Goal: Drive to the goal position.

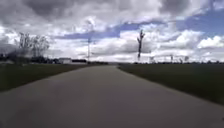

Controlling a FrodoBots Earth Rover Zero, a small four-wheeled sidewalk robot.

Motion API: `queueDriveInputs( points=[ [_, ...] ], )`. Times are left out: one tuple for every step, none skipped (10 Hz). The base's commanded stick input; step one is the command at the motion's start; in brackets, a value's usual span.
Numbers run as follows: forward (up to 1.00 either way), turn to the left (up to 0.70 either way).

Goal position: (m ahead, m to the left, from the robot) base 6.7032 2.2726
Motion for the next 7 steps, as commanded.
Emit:
queueDriveInputs(
  points=[
    [1.0, -0.06],
    [1.0, -0.05],
    [1.0, -0.01],
    [1.0, 0.0],
    [1.0, 0.0],
    [1.0, 0.0],
    [1.0, 0.0]
  ],
)
